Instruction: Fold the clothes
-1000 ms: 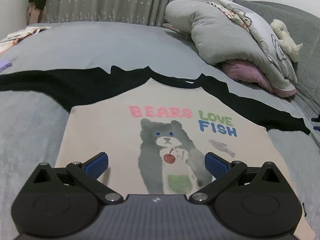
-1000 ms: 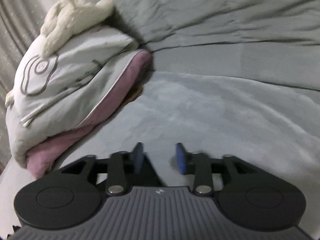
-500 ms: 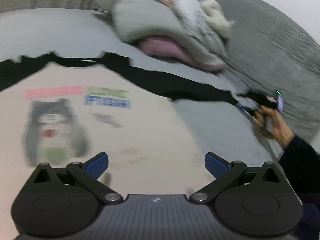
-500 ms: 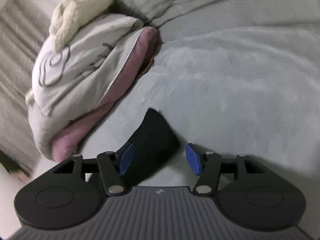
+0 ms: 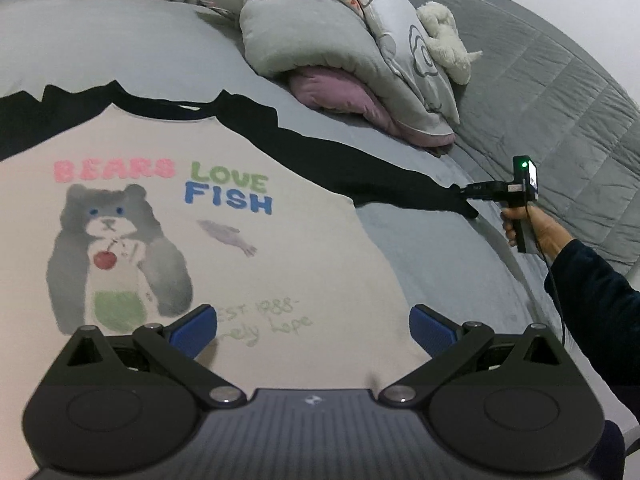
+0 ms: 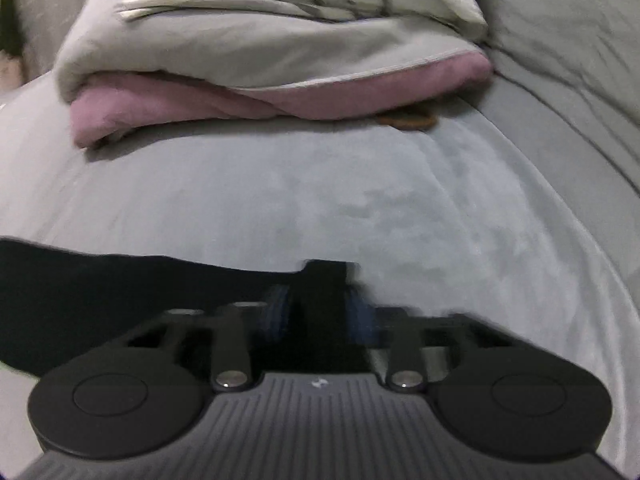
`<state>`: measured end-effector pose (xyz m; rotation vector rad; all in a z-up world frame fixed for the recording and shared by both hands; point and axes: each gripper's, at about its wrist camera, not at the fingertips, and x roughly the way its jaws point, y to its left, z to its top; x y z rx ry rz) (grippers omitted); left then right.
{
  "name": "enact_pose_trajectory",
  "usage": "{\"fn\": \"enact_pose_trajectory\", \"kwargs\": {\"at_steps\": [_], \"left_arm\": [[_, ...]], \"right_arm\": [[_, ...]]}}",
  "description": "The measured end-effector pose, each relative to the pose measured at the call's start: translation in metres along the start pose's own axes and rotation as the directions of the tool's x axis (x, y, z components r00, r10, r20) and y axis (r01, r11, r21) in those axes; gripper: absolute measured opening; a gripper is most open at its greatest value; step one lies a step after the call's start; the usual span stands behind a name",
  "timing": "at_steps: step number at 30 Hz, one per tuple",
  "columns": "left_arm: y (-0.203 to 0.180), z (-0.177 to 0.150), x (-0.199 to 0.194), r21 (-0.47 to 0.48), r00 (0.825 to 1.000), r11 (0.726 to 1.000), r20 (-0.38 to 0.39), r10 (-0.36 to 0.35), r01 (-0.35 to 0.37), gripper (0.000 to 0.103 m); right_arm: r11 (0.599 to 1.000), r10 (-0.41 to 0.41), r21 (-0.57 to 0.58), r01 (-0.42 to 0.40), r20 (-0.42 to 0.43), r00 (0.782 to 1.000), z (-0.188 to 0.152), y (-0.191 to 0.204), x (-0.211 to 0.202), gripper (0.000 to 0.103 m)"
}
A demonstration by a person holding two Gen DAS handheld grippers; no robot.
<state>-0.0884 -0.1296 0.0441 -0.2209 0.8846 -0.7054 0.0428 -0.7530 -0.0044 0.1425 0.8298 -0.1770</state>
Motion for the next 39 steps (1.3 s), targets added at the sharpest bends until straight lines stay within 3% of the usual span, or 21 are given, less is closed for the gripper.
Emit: {"fn": "enact_pose_trajectory", "kwargs": {"at_steps": [2,6,8,10,12,14,16,17,19,20,21,23,24,26,29,31,33,34,39], "left_arm": [[0.005,0.000,0.001,-0.015,1.000,1.000,-0.011,-0.003,0.003,0.102],[0.009,-0.003,0.004,-0.040,1.000,0.999,-0.027,0.001,-0.002,0.102],[0.008,-0.003,0.003,-0.036,1.000,0.999,-0.022,0.000,0.000,0.102],[0.007,-0.003,0.002,-0.034,1.000,0.999,-0.019,0.002,-0.002,0.102],[0.007,-0.003,0.001,-0.027,1.000,1.000,-0.013,0.014,-0.015,0.102],[0.009,-0.002,0.000,-0.032,1.000,0.999,-0.009,0.022,-0.023,0.102],[0.011,-0.001,-0.002,-0.042,1.000,0.999,-0.003,0.026,-0.027,0.102],[0.012,-0.001,-0.003,-0.045,1.000,0.999,-0.001,0.029,-0.029,0.102],[0.014,0.001,-0.006,-0.051,0.999,0.998,0.006,0.037,-0.036,0.102],[0.014,0.001,-0.007,-0.053,0.999,0.998,0.009,0.037,-0.036,0.102],[0.015,0.002,-0.008,-0.055,0.999,0.998,0.012,0.037,-0.036,0.102],[0.014,0.002,-0.009,-0.058,0.999,0.998,0.012,0.031,-0.030,0.102],[0.013,0.002,-0.009,-0.059,1.000,0.998,0.012,0.026,-0.025,0.102],[0.010,0.002,-0.010,-0.058,1.000,0.998,0.011,0.017,-0.017,0.102],[0.004,0.003,-0.014,-0.045,1.000,0.999,0.020,0.009,-0.008,0.102],[0.003,0.004,-0.016,-0.045,1.000,0.999,0.028,0.002,0.000,0.102],[0.003,0.005,-0.017,-0.048,1.000,0.999,0.031,-0.001,0.003,0.102],[0.004,0.006,-0.017,-0.050,1.000,0.999,0.031,-0.002,0.004,0.102],[0.006,0.008,-0.017,-0.060,0.999,0.998,0.036,0.007,-0.005,0.102]], "right_arm": [[0.999,-0.023,0.037,0.021,0.066,0.998,0.006,-0.006,-0.012,0.007],[0.997,-0.067,0.032,0.064,0.101,0.993,0.009,0.000,-0.011,0.007],[0.994,-0.090,0.072,0.081,0.140,0.986,0.009,0.001,-0.008,0.007],[0.989,-0.117,0.104,0.104,0.127,0.985,0.007,0.001,0.000,0.008],[0.982,-0.171,0.093,0.165,0.066,0.983,0.005,0.001,0.014,0.019],[0.972,-0.226,0.068,0.223,0.046,0.973,0.004,0.003,0.018,0.042],[0.953,-0.298,0.080,0.291,0.089,0.950,0.004,0.007,0.006,0.048],[0.946,-0.319,0.099,0.308,0.122,0.940,0.003,0.010,-0.004,0.056],[0.958,-0.252,0.186,0.220,0.176,0.951,-0.007,0.012,-0.029,0.066],[0.960,-0.205,0.233,0.156,0.205,0.957,-0.012,0.013,-0.042,0.067],[0.948,-0.137,0.312,0.063,0.220,0.966,-0.023,0.011,-0.055,0.067],[0.863,0.046,0.485,-0.143,0.207,0.977,-0.051,0.007,-0.060,0.067],[0.826,0.110,0.526,-0.200,0.198,0.974,-0.060,0.007,-0.057,0.067],[0.791,0.212,0.548,-0.274,0.174,0.962,-0.076,0.022,-0.045,0.067],[0.792,0.217,0.532,-0.299,0.212,0.953,-0.084,0.041,-0.038,0.067],[0.773,0.223,0.547,-0.322,0.241,0.945,-0.085,0.053,-0.029,0.065],[0.814,0.190,0.506,-0.286,0.234,0.954,-0.078,0.063,-0.024,0.045],[0.843,0.149,0.480,-0.242,0.224,0.963,-0.072,0.067,-0.019,0.025],[0.819,0.133,0.516,-0.249,0.252,0.958,-0.074,0.063,-0.020,0.013]]}}
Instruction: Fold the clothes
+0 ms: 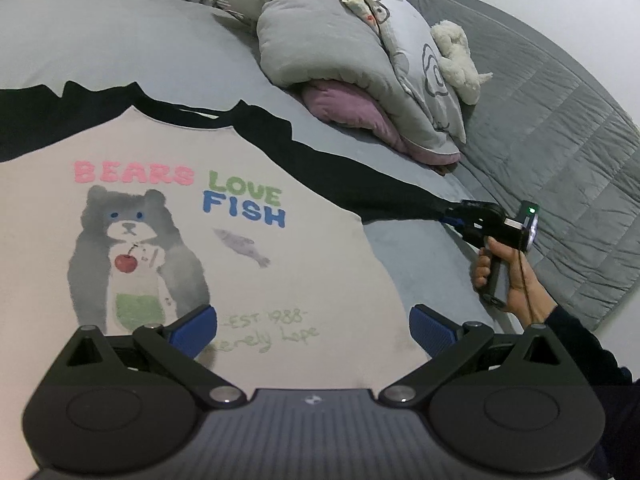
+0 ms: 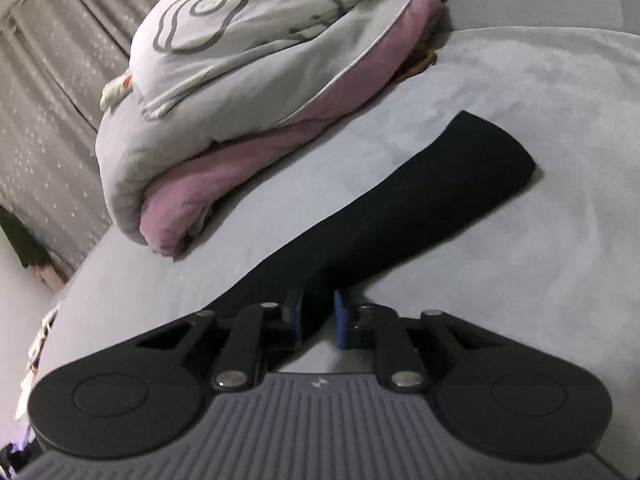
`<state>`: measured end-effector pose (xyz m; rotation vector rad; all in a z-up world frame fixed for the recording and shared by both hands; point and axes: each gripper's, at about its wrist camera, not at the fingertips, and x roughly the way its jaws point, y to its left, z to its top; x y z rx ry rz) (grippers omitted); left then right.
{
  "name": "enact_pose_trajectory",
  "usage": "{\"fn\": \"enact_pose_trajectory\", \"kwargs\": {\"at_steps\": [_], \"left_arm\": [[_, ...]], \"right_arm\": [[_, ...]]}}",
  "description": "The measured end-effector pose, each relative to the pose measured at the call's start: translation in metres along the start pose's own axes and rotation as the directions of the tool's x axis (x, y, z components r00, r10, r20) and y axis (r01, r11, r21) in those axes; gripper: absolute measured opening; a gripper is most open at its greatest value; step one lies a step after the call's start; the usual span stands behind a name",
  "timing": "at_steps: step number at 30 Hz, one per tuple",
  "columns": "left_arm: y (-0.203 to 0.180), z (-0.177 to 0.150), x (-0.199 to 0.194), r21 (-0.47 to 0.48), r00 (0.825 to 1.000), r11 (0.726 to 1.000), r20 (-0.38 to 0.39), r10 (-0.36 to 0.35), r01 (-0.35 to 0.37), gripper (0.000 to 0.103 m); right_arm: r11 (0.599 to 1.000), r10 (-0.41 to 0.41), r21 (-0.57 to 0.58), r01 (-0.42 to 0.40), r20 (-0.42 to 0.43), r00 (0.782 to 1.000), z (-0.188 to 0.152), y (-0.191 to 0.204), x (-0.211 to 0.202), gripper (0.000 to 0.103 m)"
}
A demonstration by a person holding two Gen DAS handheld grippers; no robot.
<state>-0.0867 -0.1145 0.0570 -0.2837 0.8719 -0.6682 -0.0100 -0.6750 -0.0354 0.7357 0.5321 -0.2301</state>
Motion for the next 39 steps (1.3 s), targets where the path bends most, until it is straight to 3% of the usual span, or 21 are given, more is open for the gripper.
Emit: {"fn": "enact_pose_trajectory", "kwargs": {"at_steps": [4,8,11,13,15,18,19,20,23,28,31,34,36,39], "left_arm": [[-0.008,0.015,0.018,-0.018,1.000,1.000,-0.004,-0.015,0.015,0.102],[-0.039,0.046,0.063,-0.031,0.998,0.997,-0.007,-0.069,0.069,0.102],[-0.082,0.059,0.106,0.128,0.998,0.990,-0.033,0.063,-0.058,0.102],[-0.110,0.058,0.130,0.283,0.990,0.951,-0.026,0.138,-0.125,0.102],[-0.137,0.052,0.151,0.450,0.981,0.876,-0.004,0.194,-0.172,0.102],[-0.162,0.042,0.169,0.595,0.991,0.801,-0.048,0.121,-0.069,0.085],[-0.167,0.040,0.174,0.623,0.993,0.781,-0.068,0.097,-0.034,0.072],[-0.169,0.041,0.180,0.624,0.992,0.781,-0.081,0.092,-0.021,0.063],[-0.173,0.045,0.199,0.633,0.991,0.774,-0.096,0.093,-0.012,0.052],[-0.165,0.038,0.212,0.699,0.987,0.714,-0.139,0.076,0.044,0.018],[-0.157,0.032,0.217,0.711,0.986,0.701,-0.150,0.076,0.054,0.017],[-0.158,0.042,0.210,0.697,0.992,0.717,-0.073,0.099,-0.021,0.017],[-0.159,0.045,0.201,0.697,0.996,0.717,-0.046,0.081,-0.026,0.017],[-0.160,0.041,0.207,0.741,0.990,0.669,-0.049,0.136,-0.055,0.017]], "right_arm": [[0.999,0.031,-0.032,-0.030,0.038,0.999,0.008,0.005,-0.029,0.013],[0.997,-0.008,-0.074,0.011,0.039,0.999,0.013,0.008,-0.030,0.013],[0.998,-0.029,-0.049,0.029,-0.003,1.000,0.011,-0.001,-0.025,0.013],[0.999,-0.023,0.027,0.023,-0.015,1.000,0.012,-0.019,-0.026,0.017],[0.992,-0.016,0.124,0.016,-0.005,1.000,0.016,-0.043,-0.031,0.021],[0.984,-0.019,0.177,0.017,0.009,1.000,0.022,-0.061,-0.034,0.021],[0.983,-0.026,0.182,0.023,0.012,1.000,0.026,-0.066,-0.034,0.021],[0.983,-0.030,0.183,0.027,0.014,0.999,0.028,-0.069,-0.033,0.021],[0.981,-0.050,0.187,0.044,0.028,0.998,0.033,-0.073,-0.034,0.021],[0.993,-0.065,0.102,0.062,0.024,0.998,0.032,-0.069,-0.031,0.022],[0.990,-0.048,0.133,0.043,0.035,0.998,0.036,-0.076,-0.025,0.022],[0.987,-0.035,0.158,0.028,0.043,0.998,0.037,-0.080,-0.024,0.023],[0.986,-0.024,0.168,0.015,0.049,0.998,0.037,-0.082,-0.024,0.023],[0.982,0.005,0.189,-0.018,0.070,0.998,0.033,-0.089,-0.024,0.023]]}}
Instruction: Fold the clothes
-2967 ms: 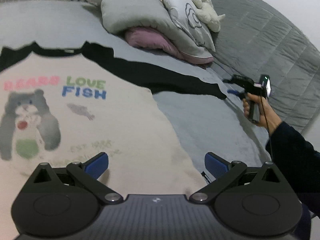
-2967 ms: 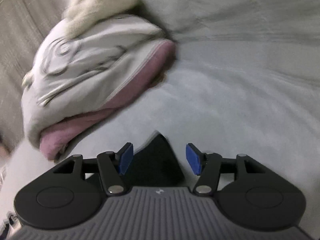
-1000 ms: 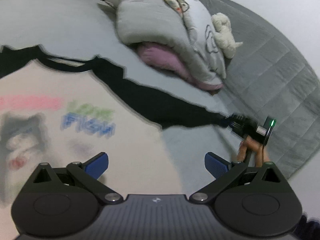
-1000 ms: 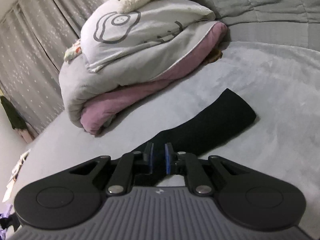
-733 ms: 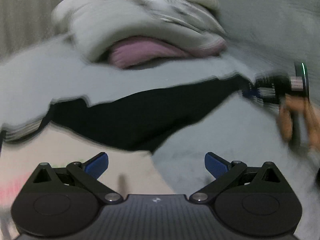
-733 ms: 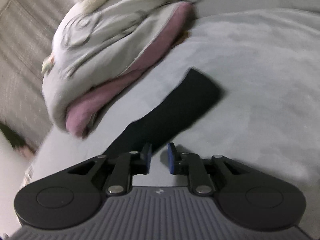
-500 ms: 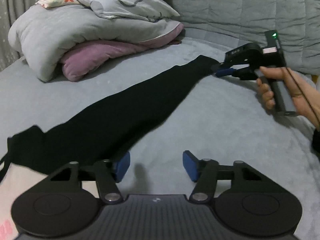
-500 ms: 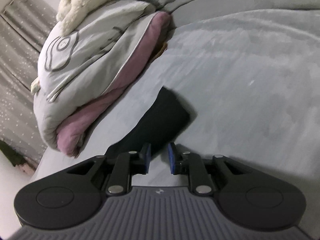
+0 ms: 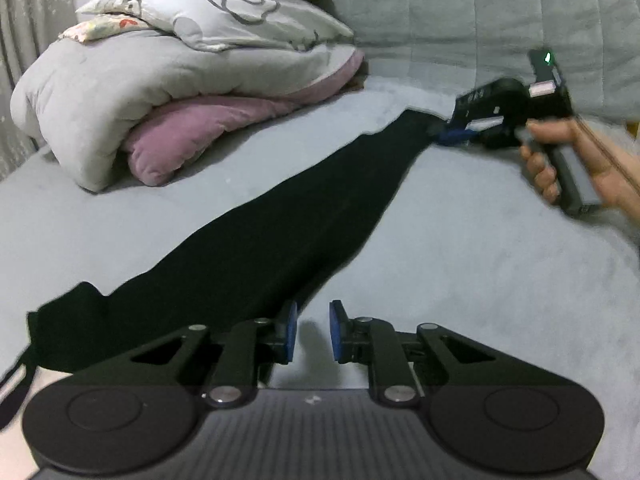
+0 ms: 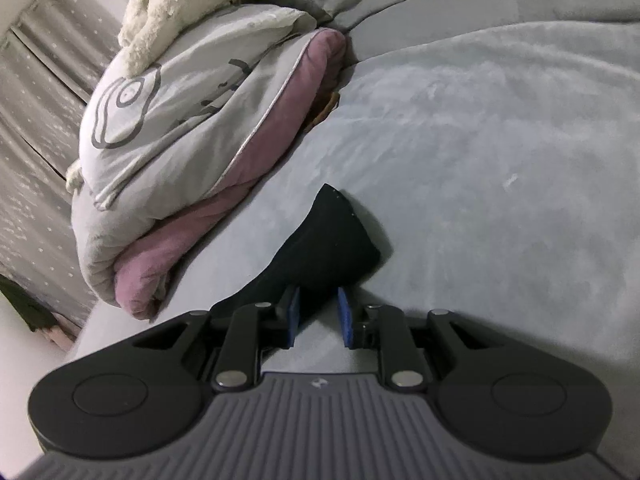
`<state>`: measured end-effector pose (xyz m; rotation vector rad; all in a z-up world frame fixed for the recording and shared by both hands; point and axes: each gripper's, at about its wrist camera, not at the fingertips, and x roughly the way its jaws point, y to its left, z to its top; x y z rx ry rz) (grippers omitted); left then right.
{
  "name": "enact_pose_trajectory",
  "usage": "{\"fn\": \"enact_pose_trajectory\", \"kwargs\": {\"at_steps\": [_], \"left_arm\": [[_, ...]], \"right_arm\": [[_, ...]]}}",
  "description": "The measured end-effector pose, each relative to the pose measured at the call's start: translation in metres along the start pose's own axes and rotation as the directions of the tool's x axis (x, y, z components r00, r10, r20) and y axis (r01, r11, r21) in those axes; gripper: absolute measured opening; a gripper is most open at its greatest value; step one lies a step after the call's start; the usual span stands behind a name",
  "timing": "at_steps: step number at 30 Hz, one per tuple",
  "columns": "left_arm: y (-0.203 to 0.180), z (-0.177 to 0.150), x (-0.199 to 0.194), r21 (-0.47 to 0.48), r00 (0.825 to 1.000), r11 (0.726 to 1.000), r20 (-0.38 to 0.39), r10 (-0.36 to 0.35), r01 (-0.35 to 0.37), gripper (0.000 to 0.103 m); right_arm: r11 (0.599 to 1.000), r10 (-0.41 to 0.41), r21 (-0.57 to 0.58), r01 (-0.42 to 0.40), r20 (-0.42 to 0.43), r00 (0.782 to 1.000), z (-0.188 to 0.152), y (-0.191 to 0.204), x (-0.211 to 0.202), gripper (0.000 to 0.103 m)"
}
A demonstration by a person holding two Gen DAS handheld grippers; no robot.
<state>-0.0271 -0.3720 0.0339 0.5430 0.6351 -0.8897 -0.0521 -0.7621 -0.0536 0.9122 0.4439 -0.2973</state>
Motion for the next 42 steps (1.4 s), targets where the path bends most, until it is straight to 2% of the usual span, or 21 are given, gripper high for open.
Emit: {"fn": "enact_pose_trajectory", "kwargs": {"at_steps": [3,5,7,10,13,18,19,20,25,29,32,35,38,39,40,41,42], "left_arm": [[-0.005,-0.003,0.006,0.042,0.999,0.999,-0.023,0.027,-0.026,0.019],[-0.009,-0.002,0.007,0.079,0.998,0.995,-0.016,0.055,-0.054,0.027],[-0.012,0.000,0.004,0.103,0.996,0.991,-0.001,0.086,-0.086,0.029],[-0.014,0.003,0.005,0.140,0.995,0.985,0.014,0.100,-0.101,0.030],[-0.016,0.003,0.014,0.174,0.993,0.978,-0.005,0.119,-0.116,0.030],[-0.010,0.005,0.025,0.159,0.993,0.981,-0.020,0.117,-0.112,0.030],[-0.010,0.005,0.027,0.156,0.993,0.982,-0.026,0.115,-0.109,0.027],[-0.010,0.004,0.028,0.146,0.994,0.984,-0.028,0.107,-0.102,0.019],[-0.007,0.002,0.028,0.082,0.996,0.994,-0.034,0.077,-0.074,0.011],[0.001,0.002,0.027,0.026,0.998,0.999,-0.040,0.047,-0.046,0.004],[0.012,0.002,0.021,-0.056,0.999,0.998,-0.036,-0.019,0.017,0.002],[0.020,-0.003,0.010,-0.133,0.996,0.987,-0.006,-0.089,0.087,0.002],[0.021,-0.006,0.000,-0.142,0.994,0.983,0.020,-0.111,0.113,0.002],[0.021,-0.007,-0.003,-0.139,0.993,0.984,0.023,-0.113,0.115,0.002],[0.022,-0.008,-0.003,-0.146,0.993,0.982,0.024,-0.118,0.120,0.002],[0.024,-0.008,-0.003,-0.156,0.992,0.980,0.024,-0.120,0.122,0.002],[0.025,-0.008,-0.001,-0.164,0.993,0.979,0.022,-0.119,0.121,0.002]], "right_arm": [[1.000,0.001,-0.024,-0.001,0.012,1.000,-0.002,0.001,0.000,0.023],[0.999,-0.005,-0.047,0.006,0.017,1.000,-0.004,0.004,0.000,0.023],[0.999,-0.001,-0.053,0.003,0.022,1.000,-0.005,0.003,0.000,0.024],[0.998,0.009,-0.064,-0.006,0.036,0.999,-0.007,0.002,-0.001,0.024],[0.996,0.008,-0.088,-0.004,0.048,0.999,-0.010,0.003,-0.001,0.024],[0.996,0.005,-0.093,-0.001,0.045,0.999,-0.009,0.002,0.000,0.024],[0.996,0.008,-0.086,-0.005,0.042,0.999,-0.009,0.001,0.000,0.024],[0.997,0.010,-0.081,-0.007,0.039,0.999,-0.008,0.001,0.001,0.024],[0.998,0.012,-0.061,-0.010,0.033,0.999,0.000,0.002,0.009,0.024],[0.998,-0.006,-0.060,0.009,0.056,0.998,0.004,0.006,0.013,0.017],[0.999,0.001,-0.049,0.004,0.106,0.994,0.006,0.004,0.004,0.009],[0.998,0.002,-0.063,0.007,0.137,0.991,0.010,0.004,-0.005,0.008],[0.998,0.019,-0.058,-0.010,0.149,0.989,0.019,0.004,-0.019,0.008],[0.998,0.017,-0.055,-0.009,0.145,0.989,0.021,0.004,-0.021,0.010],[0.999,-0.002,-0.046,0.008,0.127,0.992,0.023,0.003,-0.020,0.018],[0.999,-0.028,-0.034,0.031,0.104,0.994,0.025,0.001,-0.017,0.034],[0.999,-0.054,-0.004,0.054,0.093,0.994,0.026,-0.005,-0.016,0.041]]}}
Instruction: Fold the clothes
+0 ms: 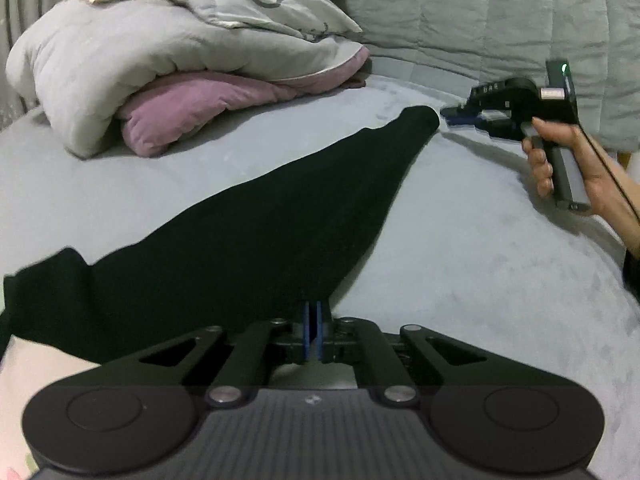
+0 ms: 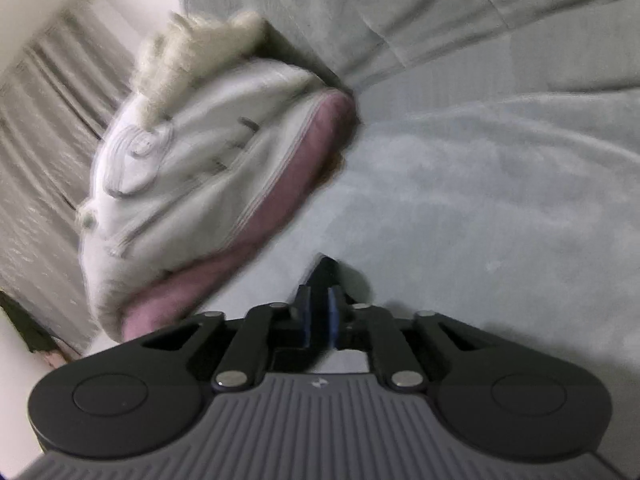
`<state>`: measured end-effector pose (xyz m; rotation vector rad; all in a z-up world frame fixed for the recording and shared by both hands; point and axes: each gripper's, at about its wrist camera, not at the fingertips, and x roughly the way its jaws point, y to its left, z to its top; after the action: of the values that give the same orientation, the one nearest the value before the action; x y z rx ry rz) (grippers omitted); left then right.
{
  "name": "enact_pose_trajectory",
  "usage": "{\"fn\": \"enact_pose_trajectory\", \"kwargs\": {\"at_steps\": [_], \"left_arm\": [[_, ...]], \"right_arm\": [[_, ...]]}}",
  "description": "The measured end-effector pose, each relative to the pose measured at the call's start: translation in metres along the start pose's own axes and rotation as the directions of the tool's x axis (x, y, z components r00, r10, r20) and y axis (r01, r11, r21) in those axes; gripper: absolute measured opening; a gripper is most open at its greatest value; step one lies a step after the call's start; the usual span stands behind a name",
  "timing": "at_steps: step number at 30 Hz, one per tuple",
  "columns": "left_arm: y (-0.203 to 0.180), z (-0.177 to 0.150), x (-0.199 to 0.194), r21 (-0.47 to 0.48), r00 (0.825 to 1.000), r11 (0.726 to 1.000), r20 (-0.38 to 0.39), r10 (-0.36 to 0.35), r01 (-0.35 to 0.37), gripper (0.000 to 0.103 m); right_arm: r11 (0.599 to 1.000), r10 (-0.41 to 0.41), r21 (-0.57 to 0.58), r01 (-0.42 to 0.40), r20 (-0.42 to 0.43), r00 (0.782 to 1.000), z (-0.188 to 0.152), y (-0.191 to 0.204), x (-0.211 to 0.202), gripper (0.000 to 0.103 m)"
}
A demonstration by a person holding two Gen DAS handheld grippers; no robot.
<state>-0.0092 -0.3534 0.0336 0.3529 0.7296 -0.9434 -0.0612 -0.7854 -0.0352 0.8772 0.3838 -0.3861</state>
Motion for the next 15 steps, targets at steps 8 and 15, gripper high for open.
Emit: {"fn": "enact_pose_trajectory", "kwargs": {"at_steps": [8,15], "left_arm": [[-0.008,0.000,0.002,0.060,1.000,0.998,-0.002,0.023,-0.022,0.002],[-0.004,0.000,-0.001,0.035,1.000,0.999,0.011,0.017,-0.017,0.002]], "right_arm": [[0.999,0.038,0.022,-0.038,0.040,0.998,0.011,-0.001,0.006,0.056],[0.936,-0.027,-0.353,0.002,-0.068,0.997,0.014,0.042,0.027,0.006]]}}
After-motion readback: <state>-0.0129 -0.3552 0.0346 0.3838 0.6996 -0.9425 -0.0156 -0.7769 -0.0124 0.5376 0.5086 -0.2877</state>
